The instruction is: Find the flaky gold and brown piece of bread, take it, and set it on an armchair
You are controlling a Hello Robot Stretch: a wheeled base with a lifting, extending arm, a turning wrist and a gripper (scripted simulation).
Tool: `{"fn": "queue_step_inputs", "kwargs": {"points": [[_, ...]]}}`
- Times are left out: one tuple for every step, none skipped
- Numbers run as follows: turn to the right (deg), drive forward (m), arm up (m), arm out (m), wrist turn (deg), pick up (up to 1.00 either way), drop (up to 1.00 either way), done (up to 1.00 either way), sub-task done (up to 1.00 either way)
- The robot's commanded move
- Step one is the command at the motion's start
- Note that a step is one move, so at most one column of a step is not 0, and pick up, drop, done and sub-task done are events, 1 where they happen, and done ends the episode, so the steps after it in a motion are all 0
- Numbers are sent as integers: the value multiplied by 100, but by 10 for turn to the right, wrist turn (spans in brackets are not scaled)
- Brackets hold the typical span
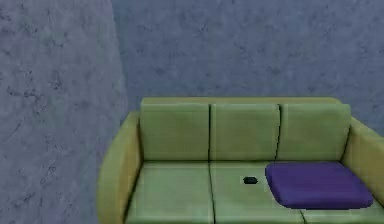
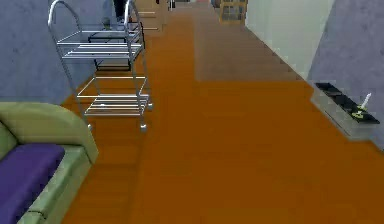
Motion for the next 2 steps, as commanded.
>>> {"fn": "queue_step_inputs", "kwargs": {"points": [[450, 0, 0, 0, 0, 0, 0, 0, 0], [450, 0, 0, 0, 0, 0, 0, 0, 0]]}}
